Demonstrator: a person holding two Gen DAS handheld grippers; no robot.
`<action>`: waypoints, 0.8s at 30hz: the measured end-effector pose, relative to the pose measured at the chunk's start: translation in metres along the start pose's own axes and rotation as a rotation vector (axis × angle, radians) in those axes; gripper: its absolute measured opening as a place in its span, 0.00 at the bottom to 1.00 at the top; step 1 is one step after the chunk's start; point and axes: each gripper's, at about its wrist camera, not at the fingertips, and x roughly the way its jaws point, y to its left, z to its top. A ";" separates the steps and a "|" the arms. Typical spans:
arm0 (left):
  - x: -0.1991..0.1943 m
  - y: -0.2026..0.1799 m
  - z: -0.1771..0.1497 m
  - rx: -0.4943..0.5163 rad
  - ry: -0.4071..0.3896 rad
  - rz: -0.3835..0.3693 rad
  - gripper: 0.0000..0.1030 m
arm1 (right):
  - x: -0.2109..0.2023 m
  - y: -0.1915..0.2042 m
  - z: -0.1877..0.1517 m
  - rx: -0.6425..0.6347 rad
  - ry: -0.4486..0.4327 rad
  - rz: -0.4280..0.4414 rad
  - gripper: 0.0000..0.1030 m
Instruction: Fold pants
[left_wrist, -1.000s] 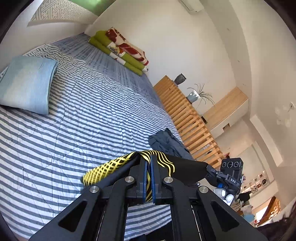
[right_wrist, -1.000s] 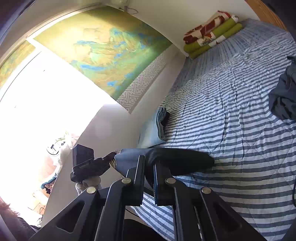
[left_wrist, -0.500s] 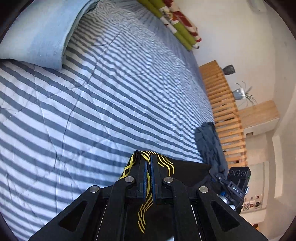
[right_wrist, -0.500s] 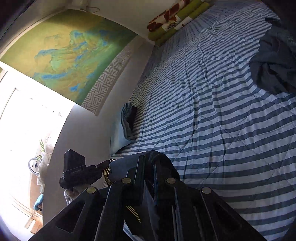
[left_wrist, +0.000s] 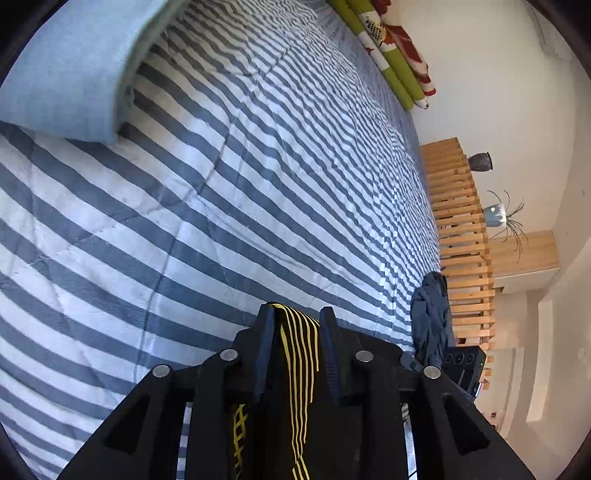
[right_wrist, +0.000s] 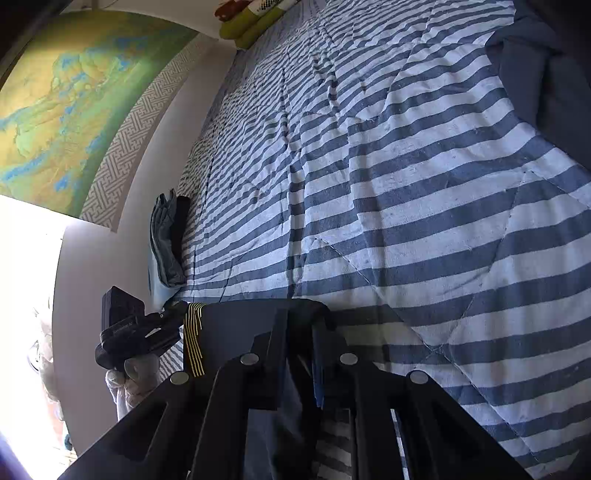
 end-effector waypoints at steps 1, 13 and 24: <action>-0.011 -0.001 -0.002 0.003 -0.024 0.012 0.29 | -0.006 0.002 -0.001 -0.010 -0.004 -0.008 0.14; -0.029 -0.039 -0.080 0.238 -0.012 0.164 0.52 | -0.056 0.047 -0.102 -0.268 -0.058 -0.143 0.21; 0.009 -0.013 -0.058 0.169 0.002 0.148 0.66 | -0.007 0.014 -0.059 -0.133 -0.055 -0.112 0.33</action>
